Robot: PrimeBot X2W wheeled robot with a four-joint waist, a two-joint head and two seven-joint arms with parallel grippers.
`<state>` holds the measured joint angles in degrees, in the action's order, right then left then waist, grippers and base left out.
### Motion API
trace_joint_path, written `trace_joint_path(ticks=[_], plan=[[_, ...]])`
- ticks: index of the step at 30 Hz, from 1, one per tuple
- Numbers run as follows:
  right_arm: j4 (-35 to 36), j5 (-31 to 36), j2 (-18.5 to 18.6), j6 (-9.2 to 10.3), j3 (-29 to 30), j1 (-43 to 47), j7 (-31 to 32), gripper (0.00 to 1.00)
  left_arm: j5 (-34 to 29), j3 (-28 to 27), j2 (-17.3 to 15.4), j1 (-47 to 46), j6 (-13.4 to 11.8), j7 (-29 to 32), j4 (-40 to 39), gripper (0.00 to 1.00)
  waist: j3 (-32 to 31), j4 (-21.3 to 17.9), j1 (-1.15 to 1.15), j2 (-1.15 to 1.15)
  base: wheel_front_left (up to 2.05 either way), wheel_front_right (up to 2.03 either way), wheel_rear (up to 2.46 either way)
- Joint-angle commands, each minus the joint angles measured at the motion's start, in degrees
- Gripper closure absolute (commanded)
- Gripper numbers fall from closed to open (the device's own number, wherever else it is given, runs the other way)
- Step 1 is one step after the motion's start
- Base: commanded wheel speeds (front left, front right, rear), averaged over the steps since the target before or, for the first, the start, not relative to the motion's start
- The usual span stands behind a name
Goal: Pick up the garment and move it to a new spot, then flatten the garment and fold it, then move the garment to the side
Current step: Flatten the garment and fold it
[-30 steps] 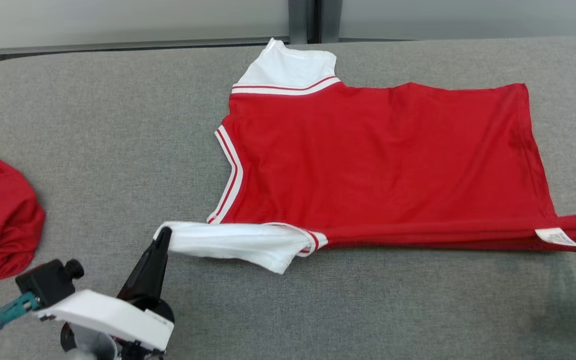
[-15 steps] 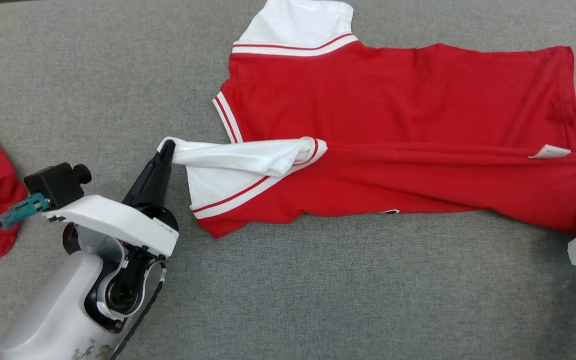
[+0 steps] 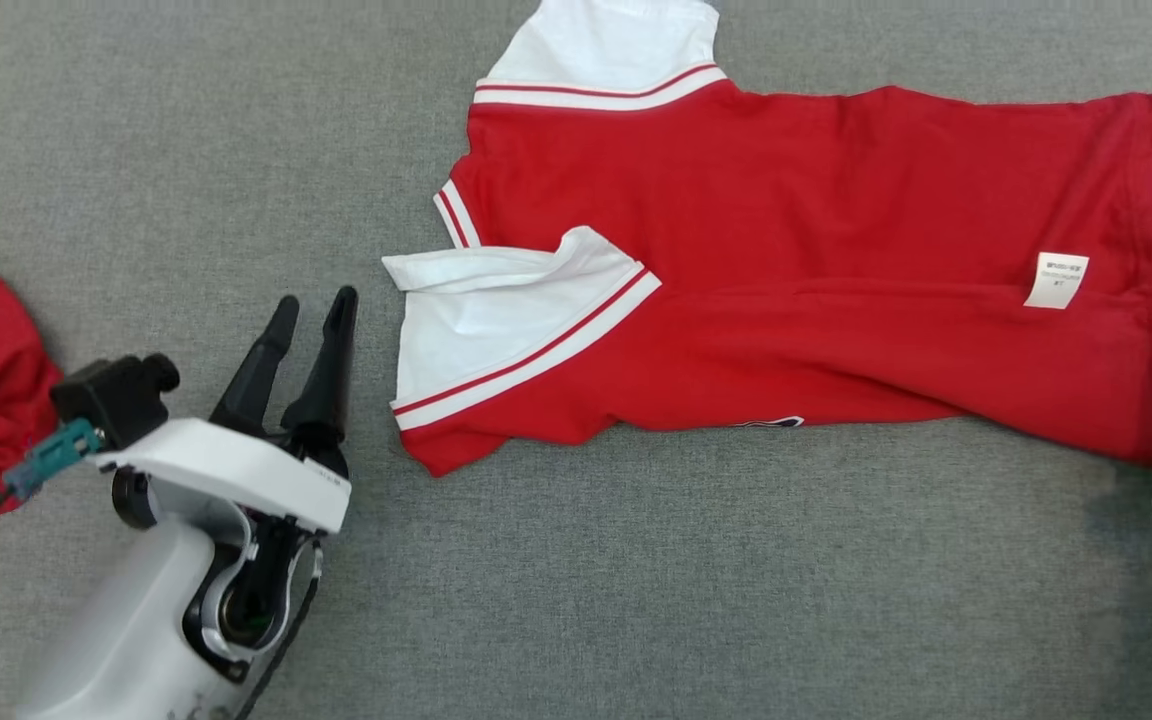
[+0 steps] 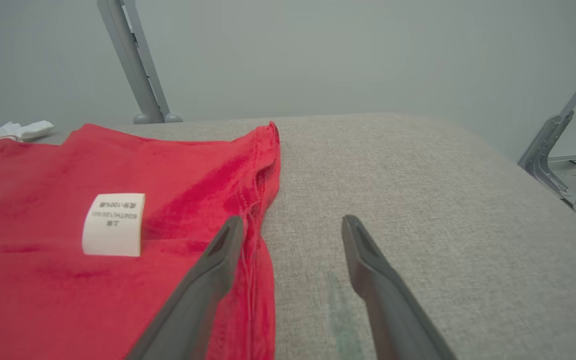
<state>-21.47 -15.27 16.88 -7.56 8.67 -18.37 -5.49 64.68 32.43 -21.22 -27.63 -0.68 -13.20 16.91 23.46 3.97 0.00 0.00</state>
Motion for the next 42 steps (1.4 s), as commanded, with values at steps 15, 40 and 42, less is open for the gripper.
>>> trace_joint_path(ticks=[15,40,42], plan=[[7.62,-3.6,-0.8,0.14,-1.03,9.53,-0.81,0.0,-5.86,6.66,-4.03,11.14,-5.11,6.24,-9.52,0.0,-3.69,-2.37,0.0,0.0,0.0,0.0,0.0],[8.05,-14.77,6.04,0.13,-15.89,11.26,4.92,1.0,-10.69,7.78,-7.61,7.27,-4.99,5.67,-6.99,1.0,-3.13,-1.98,0.0,0.0,0.0,0.0,0.0],[9.16,-16.27,7.13,0.13,-15.44,12.24,4.38,1.0,-12.3,8.52,-8.61,6.92,-4.52,5.21,-7.21,1.0,-3.41,-1.91,0.0,0.0,0.0,0.0,0.0]])
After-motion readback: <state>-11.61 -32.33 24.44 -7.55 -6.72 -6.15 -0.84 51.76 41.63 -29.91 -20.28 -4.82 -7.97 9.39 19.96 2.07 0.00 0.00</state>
